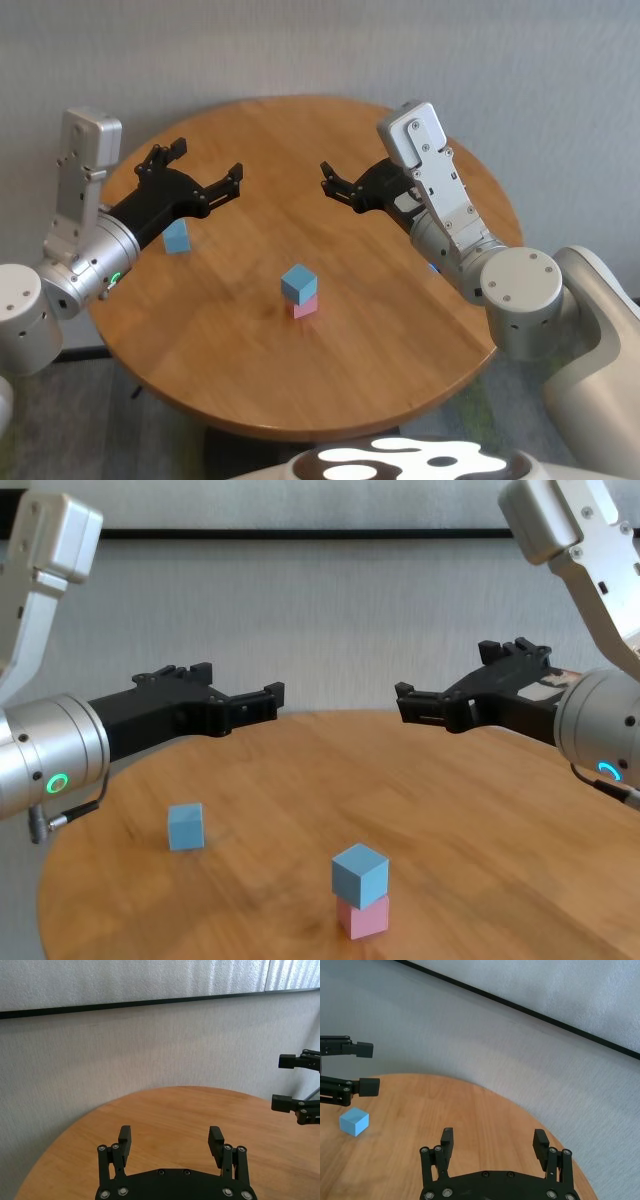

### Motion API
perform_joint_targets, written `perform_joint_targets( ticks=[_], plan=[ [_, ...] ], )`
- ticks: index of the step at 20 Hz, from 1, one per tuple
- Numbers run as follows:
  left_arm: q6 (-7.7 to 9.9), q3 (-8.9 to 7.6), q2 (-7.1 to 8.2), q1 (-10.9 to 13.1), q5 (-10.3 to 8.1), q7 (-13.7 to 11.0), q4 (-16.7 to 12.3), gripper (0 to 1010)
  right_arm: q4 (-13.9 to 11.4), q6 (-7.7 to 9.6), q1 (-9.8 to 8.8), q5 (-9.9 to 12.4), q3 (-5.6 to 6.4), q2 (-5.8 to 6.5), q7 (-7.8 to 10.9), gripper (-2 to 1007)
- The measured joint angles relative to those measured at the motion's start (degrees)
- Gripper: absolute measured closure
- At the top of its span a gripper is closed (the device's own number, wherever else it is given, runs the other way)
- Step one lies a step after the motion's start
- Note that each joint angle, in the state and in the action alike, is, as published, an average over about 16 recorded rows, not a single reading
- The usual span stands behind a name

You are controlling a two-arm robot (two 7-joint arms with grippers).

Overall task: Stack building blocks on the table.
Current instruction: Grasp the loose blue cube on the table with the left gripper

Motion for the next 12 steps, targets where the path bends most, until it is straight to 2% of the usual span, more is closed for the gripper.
perform_joint_targets(
  ticks=[5, 12],
  plan=[
    [0.50, -0.34, -0.37, 0.15, -0.27, 0.55, -0.01, 10, -0.24, 0.38, -0.12, -0.01, 0.01, 0.00, -0.22, 0],
    [4.02, -1.77, -2.27, 0.86, -0.57, 4.61, -0.15, 10, -0.45, 0.69, -0.23, -0.02, 0.04, -0.02, -0.40, 0]
  ],
)
